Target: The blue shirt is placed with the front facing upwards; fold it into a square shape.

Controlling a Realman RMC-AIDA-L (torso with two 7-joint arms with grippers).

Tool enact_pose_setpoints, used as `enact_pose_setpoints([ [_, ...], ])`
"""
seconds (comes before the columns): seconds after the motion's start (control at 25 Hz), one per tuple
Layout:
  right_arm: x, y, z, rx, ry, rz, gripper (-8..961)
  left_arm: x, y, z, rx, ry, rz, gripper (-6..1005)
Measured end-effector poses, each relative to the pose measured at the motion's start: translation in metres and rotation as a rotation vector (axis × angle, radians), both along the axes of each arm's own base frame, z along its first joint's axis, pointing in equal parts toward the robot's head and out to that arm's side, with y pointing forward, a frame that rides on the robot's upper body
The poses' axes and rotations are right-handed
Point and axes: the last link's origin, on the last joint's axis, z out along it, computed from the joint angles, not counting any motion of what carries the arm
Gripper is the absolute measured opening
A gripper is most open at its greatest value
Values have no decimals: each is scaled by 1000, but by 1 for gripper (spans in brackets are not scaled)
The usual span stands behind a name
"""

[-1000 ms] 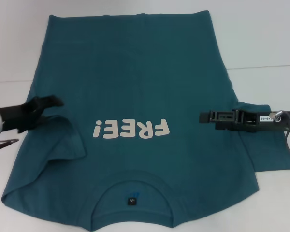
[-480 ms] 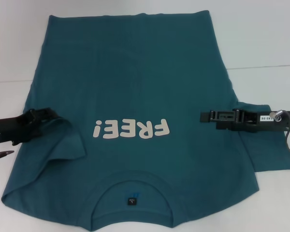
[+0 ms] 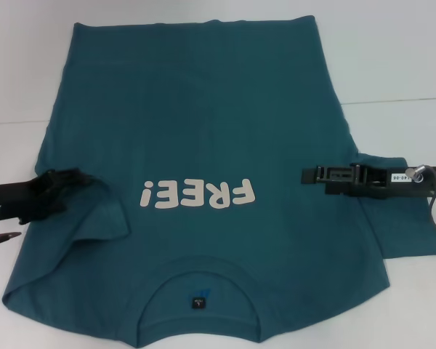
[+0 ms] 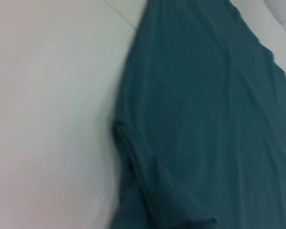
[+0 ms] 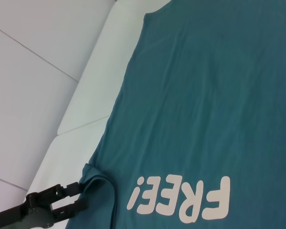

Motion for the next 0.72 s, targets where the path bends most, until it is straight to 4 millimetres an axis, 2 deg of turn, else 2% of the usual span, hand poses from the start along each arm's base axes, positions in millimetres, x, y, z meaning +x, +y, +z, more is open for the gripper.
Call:
enact_pose_setpoints([
  [0.36,1,0,0,2,-1,-3,909,-2,12,-1,63,59,32,765],
  [0.72,1,-1,0,2,-1,-4,909,24,29,-8,80,55,-16,765],
])
